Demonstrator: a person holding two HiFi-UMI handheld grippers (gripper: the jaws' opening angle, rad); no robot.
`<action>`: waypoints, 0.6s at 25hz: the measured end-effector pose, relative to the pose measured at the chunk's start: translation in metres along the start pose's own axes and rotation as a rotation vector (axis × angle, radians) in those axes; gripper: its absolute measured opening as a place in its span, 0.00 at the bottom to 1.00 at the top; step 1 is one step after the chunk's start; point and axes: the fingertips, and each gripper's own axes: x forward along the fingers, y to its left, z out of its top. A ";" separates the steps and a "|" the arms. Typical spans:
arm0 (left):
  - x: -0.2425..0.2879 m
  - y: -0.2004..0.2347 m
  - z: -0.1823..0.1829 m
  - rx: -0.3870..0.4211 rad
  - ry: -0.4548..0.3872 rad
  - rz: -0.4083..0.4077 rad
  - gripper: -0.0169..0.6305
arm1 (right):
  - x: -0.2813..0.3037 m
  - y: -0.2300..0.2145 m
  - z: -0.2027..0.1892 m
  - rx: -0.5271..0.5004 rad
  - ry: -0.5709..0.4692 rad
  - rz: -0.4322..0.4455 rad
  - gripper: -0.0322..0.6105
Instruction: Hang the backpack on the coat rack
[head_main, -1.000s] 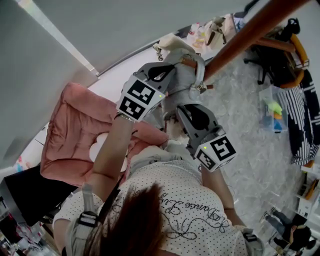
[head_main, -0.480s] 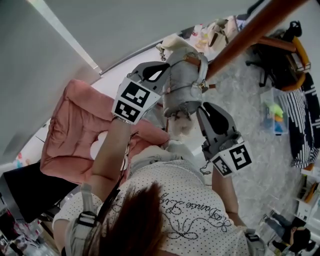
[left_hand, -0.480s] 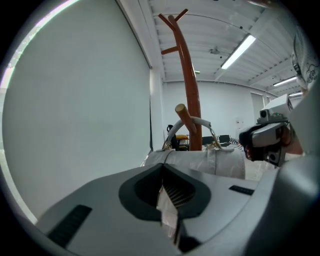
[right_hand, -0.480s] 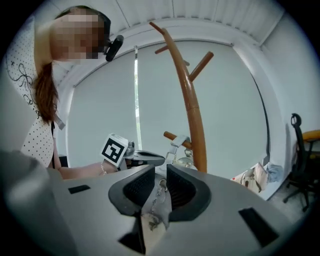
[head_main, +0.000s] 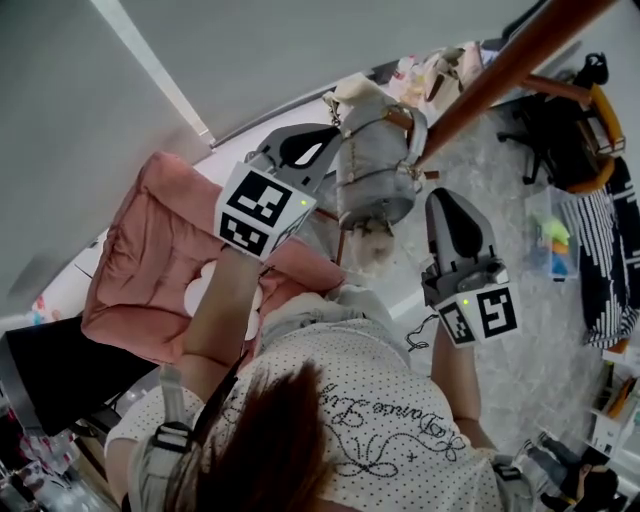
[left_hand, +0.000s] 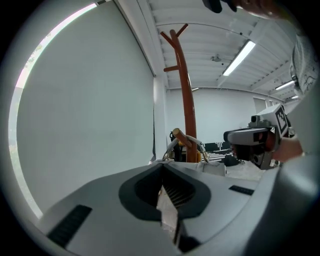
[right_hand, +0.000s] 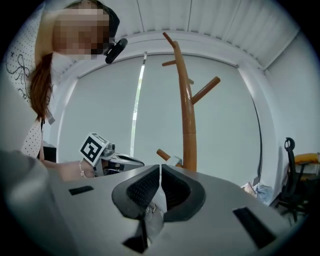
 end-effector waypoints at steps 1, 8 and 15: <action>-0.003 0.002 0.002 -0.008 -0.007 0.004 0.03 | 0.002 0.003 0.003 -0.013 -0.010 0.002 0.08; -0.022 0.010 0.012 -0.017 -0.038 0.057 0.03 | 0.010 0.011 0.015 -0.030 -0.049 0.010 0.07; -0.034 0.015 0.010 -0.050 -0.052 0.086 0.03 | 0.016 0.012 0.019 -0.032 -0.062 0.005 0.07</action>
